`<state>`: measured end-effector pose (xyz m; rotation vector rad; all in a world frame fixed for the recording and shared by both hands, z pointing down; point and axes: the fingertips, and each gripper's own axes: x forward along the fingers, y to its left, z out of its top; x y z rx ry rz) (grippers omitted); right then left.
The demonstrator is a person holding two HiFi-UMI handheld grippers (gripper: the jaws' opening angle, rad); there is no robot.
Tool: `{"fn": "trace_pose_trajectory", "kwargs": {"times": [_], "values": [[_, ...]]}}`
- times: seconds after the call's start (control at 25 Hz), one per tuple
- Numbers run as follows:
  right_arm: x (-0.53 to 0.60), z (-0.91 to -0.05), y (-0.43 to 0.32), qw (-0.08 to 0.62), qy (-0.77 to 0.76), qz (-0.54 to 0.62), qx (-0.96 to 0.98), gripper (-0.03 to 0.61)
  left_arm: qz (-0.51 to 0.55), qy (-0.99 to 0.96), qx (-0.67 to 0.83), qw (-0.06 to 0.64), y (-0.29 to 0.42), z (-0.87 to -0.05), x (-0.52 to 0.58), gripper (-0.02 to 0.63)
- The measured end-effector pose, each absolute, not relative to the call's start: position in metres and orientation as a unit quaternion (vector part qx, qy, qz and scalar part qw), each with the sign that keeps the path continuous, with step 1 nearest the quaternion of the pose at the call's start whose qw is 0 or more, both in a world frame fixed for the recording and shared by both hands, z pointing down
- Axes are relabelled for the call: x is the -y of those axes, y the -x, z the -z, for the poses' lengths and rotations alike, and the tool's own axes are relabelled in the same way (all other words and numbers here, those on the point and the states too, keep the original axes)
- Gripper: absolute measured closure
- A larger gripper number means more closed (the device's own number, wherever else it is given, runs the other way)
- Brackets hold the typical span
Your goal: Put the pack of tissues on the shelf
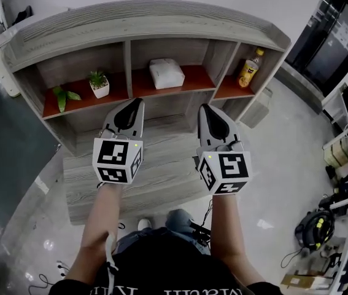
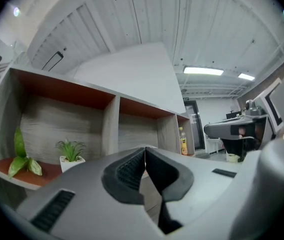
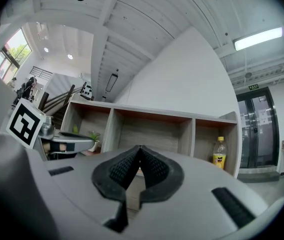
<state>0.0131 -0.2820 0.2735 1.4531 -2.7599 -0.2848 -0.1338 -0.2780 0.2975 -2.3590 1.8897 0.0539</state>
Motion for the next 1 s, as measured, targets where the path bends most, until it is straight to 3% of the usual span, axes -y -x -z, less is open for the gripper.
{"fn": "trace_pose_trajectory", "kwargs": {"times": [1.0], "values": [[0.329,-0.263,-0.036,0.0,-0.399,0.099,0.912,0.562,-0.004,0.717,-0.685,0.132,0.131,-0.269,0.288,0.601]]}}
